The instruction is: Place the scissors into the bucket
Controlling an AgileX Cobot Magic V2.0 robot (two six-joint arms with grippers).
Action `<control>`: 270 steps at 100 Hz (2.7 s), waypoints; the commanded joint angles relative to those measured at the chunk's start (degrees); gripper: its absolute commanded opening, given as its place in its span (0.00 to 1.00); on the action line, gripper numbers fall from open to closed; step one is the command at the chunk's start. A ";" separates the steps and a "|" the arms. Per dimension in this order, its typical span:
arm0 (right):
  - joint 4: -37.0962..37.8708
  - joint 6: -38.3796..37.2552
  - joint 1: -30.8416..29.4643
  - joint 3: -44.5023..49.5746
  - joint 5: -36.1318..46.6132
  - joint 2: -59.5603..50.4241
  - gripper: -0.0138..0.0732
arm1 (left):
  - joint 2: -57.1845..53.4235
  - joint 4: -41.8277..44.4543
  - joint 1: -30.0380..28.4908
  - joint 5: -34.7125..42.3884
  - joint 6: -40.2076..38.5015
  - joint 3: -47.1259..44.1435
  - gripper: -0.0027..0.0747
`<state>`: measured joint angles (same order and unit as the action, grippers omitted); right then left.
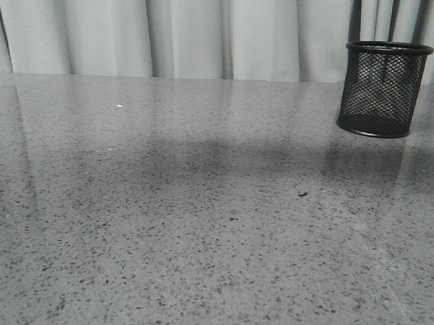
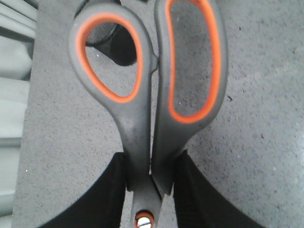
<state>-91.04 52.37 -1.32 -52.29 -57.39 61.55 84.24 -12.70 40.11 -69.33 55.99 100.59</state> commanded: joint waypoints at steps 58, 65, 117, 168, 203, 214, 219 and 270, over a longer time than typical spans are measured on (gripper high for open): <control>-3.60 0.99 0.03 -7.05 -7.86 6.04 0.28 | -1.76 -2.54 3.76 11.26 -3.20 1.92 0.02; -3.10 0.99 0.03 -7.05 -7.86 6.15 0.14 | -1.76 -2.64 3.76 11.39 -3.20 1.92 0.02; -1.04 0.99 -0.08 -7.05 -4.82 6.15 0.08 | -1.76 6.52 2.49 11.40 -9.92 1.92 0.62; 34.65 -18.77 -3.04 -24.76 6.09 6.15 0.08 | -6.76 1.24 -26.28 -0.23 -21.21 1.92 0.55; 66.17 -36.86 -3.41 -33.66 1.71 6.26 0.10 | -9.03 -5.59 -37.08 -1.01 -21.21 1.92 0.51; 71.00 -38.52 -3.41 -33.83 0.04 6.74 0.10 | -9.03 -6.13 -37.22 -1.01 -21.21 1.92 0.51; 71.49 -38.52 -3.41 -33.83 -0.77 7.28 0.10 | -9.03 -6.25 -37.22 -1.01 -21.21 1.92 0.51; 72.47 -38.52 -3.41 -34.10 0.61 16.69 0.10 | -9.03 -7.24 -37.22 -0.70 -21.21 1.92 0.51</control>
<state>-18.29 13.81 -4.25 -84.08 -60.65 78.15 76.81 -18.12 2.96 -72.58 35.57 100.59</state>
